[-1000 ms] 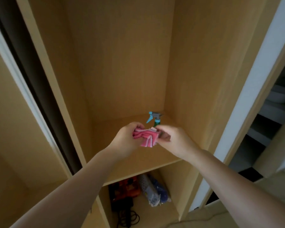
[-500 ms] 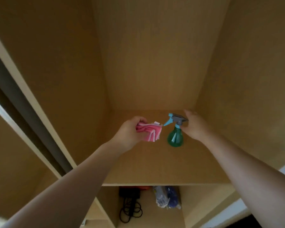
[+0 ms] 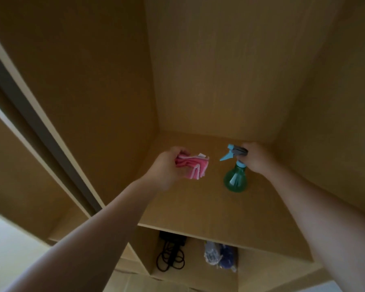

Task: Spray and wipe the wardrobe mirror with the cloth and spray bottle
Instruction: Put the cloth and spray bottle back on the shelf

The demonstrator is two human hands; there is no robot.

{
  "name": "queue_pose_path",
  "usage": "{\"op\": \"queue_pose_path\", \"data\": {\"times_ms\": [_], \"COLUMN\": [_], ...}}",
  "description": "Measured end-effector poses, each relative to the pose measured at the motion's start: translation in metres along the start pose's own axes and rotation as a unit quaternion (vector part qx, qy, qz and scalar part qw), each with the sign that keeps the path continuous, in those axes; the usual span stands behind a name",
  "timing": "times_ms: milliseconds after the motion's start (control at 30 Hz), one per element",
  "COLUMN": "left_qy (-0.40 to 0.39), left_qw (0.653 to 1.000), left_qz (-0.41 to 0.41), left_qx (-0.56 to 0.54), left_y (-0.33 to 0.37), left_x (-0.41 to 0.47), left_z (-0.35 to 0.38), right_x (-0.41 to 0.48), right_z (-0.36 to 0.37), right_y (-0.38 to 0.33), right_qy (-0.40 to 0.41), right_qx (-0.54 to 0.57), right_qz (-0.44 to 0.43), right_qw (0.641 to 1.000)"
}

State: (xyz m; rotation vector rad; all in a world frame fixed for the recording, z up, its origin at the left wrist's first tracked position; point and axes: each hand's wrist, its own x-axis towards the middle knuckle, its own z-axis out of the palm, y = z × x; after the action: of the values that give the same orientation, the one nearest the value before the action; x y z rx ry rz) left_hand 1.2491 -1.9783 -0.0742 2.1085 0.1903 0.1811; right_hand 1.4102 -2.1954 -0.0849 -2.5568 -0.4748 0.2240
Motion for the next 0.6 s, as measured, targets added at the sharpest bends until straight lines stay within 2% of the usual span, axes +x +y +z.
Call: {"op": "queue_pose_path", "data": {"times_ms": [200,433,600], "left_qy": [0.026,0.050,0.055], "left_qw": [1.000,0.998,0.996], "left_qz": [-0.004,-0.012,0.014], "left_qx": [0.002,0.026,0.062], "left_y": [0.007,0.009,0.017], "left_x": [-0.016,-0.054,-0.097], "left_z": [-0.007,-0.022,-0.050], "right_x": [-0.013,-0.041,-0.084], "right_z": [-0.003,-0.024,-0.032], "right_y": [-0.010,-0.044,-0.086], "right_qy": [0.007,0.034,0.067], "right_qx": [0.016,0.049,0.081], "right_qz": [-0.033,-0.151,-0.221], "right_qw": [0.999,0.987,0.970]}}
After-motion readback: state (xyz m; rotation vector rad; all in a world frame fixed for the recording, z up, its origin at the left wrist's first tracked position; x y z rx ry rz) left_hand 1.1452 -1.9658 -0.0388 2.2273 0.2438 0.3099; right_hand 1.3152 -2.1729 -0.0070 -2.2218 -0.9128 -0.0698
